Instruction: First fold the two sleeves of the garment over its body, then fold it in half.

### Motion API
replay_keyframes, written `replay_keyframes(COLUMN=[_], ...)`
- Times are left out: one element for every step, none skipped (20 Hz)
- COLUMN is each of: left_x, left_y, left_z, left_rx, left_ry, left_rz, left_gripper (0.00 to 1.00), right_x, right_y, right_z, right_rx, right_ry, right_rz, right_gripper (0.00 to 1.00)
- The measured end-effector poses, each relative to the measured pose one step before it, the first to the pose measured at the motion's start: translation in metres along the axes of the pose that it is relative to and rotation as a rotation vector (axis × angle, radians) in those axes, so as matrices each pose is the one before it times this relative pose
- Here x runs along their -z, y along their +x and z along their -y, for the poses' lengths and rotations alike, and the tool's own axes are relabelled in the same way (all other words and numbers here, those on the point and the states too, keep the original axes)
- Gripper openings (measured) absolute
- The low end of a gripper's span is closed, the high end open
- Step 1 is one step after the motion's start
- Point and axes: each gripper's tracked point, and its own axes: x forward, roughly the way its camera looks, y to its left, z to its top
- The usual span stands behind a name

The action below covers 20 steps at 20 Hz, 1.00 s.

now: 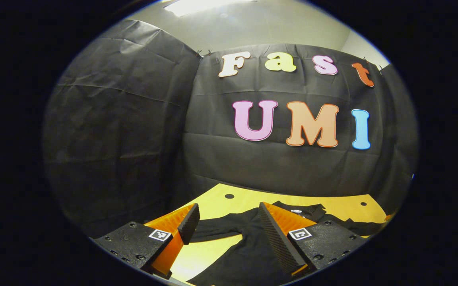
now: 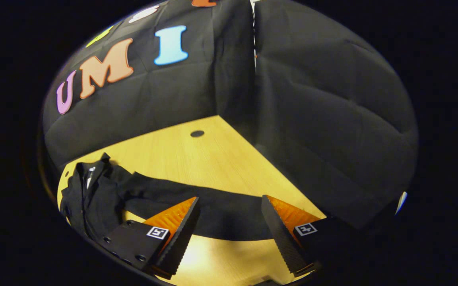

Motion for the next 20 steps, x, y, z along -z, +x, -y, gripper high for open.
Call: replay_keyframes(left_x=[-0.00165, -0.00322, -0.00056, 0.00008, 0.00299, 0.00227, 0.00240, 0.00116, 0.00144, 0.00073, 0.00208, 0.00121, 0.00213, 0.00154, 0.00326, 0.00146, 0.00119, 0.00038, 0.00144, -0.00123], left_y=[-0.00162, -0.00150, -0.00173, -0.00049, -0.00032, 0.00085, -0.00006, -0.00080, 0.00040, 0.00003, 0.00081, 0.00151, 0.00128, 0.00209, 0.00161, 0.00093, 0.00072, 0.00143, 0.00232, 0.00109], left_z=[-0.00268, -0.00133, -0.00095, -0.00143, -0.00039, 0.00097, 0.00071, 0.00077, 0.00189, 0.00167, 0.00027, 0.00036, 0.00037, 0.00087, 0.00134, 0.00162, 0.00165, 0.00092, 0.00160, -0.00032], left_rx=[-0.01079, -0.00747, -0.00581, -0.00551, -0.00276, -0.00120, -0.00004, -0.00100, 0.00069, 0.00088, 0.00165, 0.00166, 0.00070, 0.00146, 0.00576, 0.00805, 0.00520, 0.00282, 0.00145, 0.00092], left_ry=[0.00152, -0.00112, 0.00324, 0.00694, 0.00611, 0.00294, 0.00063, -0.00123, -0.00215, -0.00241, -0.00119, 0.00205, 0.00428, 0.00249, -0.00251, -0.00740, -0.00875, -0.00668, -0.00278, 0.00244], left_rz=[0.00312, 0.00879, 0.00473, -0.00069, -0.00615, -0.00921, -0.01146, -0.00803, -0.00306, -0.00209, -0.00326, -0.00394, -0.00546, -0.00667, -0.00917, -0.00754, -0.00446, -0.00197, 0.00096, 0.00233], left_gripper=[0.91, 0.91, 0.91, 0.93, 0.93, 0.93, 0.93, 0.93, 0.92, 0.91, 0.91, 0.93, 0.93, 0.93, 0.93, 0.93, 0.94, 0.94, 0.94, 0.92], right_x=[0.00336, 0.00414, 0.00364, 0.00551, 0.00610, 0.00830, 0.00724, 0.00680, -0.00608, 0.00313, 0.00114, 0.00009, 0.00042, -0.00119, 0.00033, 0.00157, -0.00059, -0.00125, 0.00209, -0.00118], right_y=[0.01136, 0.00733, 0.00572, 0.00102, 0.00481, 0.00690, 0.00672, -0.00186, 0.00414, 0.00106, -0.00102, 0.00186, 0.00094, 0.00049, 0.00126, -0.00213, -0.00024, 0.00134, -0.00185, 0.00211], right_z=[0.00225, 0.00621, 0.00612, -0.00046, -0.00103, 0.00444, 0.00174, 0.00256, -0.00107, 0.00091, 0.00055, -0.00083, 0.00052, 0.00168, -0.00101, -0.00660, -0.00464, -0.00271, -0.00289, 0.00002], right_rx=[0.01040, 0.02100, 0.01406, 0.00135, -0.00663, 0.00003, 0.00330, 0.01736, 0.00777, 0.00228, -0.00005, 0.00208, 0.00485, 0.00242, -0.01192, -0.01823, -0.00292, -0.00774, 0.00721, -0.01561], right_ry=[0.00141, -0.00183, 0.00028, 0.00753, 0.00715, -0.00053, -0.00659, -0.03579, -0.00793, -0.01292, 0.00288, 0.01800, 0.01210, -0.00537, -0.00817, 0.00235, 0.00236, -0.00011, -0.00008, -0.00297], right_rz=[-0.01674, -0.01573, -0.01360, -0.01750, -0.02788, -0.02631, -0.02522, -0.01826, 0.05379, -0.00672, 0.01031, 0.01959, 0.00426, 0.00441, -0.00371, -0.01092, 0.00422, -0.00716, -0.01120, -0.00379], right_gripper=[0.99, 0.99, 0.94, 0.95, 0.99, 0.95, 0.99, 0.99, 0.99, 0.99, 0.98, 1.00, 1.00, 0.99, 0.99, 0.95, 0.87, 0.74, 0.66, 0.58])
